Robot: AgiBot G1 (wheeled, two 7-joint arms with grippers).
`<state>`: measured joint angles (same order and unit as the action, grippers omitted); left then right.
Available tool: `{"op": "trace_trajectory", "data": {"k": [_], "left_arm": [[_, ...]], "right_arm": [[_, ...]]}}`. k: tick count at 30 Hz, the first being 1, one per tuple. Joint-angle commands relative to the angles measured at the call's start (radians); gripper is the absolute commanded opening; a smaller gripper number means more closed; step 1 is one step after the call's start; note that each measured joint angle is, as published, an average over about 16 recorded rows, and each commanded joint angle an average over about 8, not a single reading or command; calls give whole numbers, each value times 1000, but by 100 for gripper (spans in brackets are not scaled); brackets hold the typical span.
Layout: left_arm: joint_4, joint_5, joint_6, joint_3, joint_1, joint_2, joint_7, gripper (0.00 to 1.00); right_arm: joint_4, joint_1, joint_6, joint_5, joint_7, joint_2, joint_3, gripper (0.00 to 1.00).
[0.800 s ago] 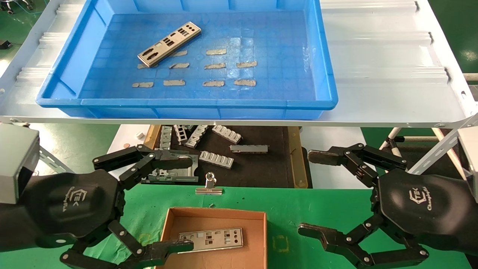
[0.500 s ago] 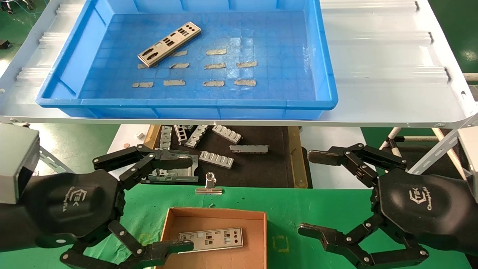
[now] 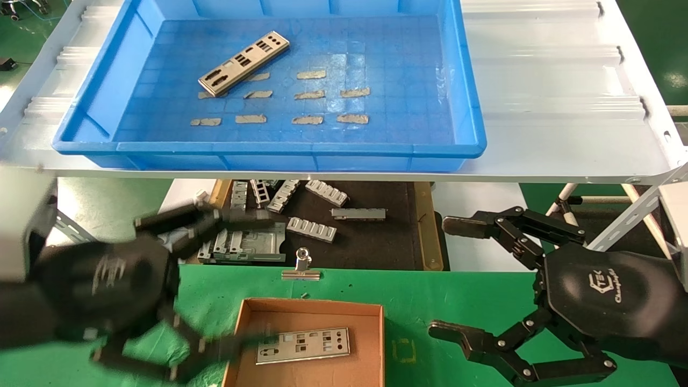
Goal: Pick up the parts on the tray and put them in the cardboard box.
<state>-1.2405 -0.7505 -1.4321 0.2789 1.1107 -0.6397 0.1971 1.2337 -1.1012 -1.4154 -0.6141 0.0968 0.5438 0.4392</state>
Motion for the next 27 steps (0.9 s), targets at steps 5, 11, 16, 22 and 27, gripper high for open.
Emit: {"op": "trace_trajectory", "data": {"k": [5, 11, 16, 22, 27], "left_arm": [[66, -45, 95, 5, 66, -47, 12, 100], [190, -148, 209, 41, 195, -118, 29, 100], [336, -250, 256, 90, 323, -174, 40, 100], [532, -343, 273, 140, 463, -242, 19, 100], [698, -410, 276, 176, 566, -300, -37, 100]], "right_arm": [[0, 0, 0, 0, 0, 0, 0, 0], [0, 0, 0, 0, 0, 0, 0, 0], [0, 0, 0, 0, 0, 0, 0, 0], [0, 0, 0, 0, 0, 0, 0, 0], [0, 0, 0, 0, 0, 0, 0, 0]]}}
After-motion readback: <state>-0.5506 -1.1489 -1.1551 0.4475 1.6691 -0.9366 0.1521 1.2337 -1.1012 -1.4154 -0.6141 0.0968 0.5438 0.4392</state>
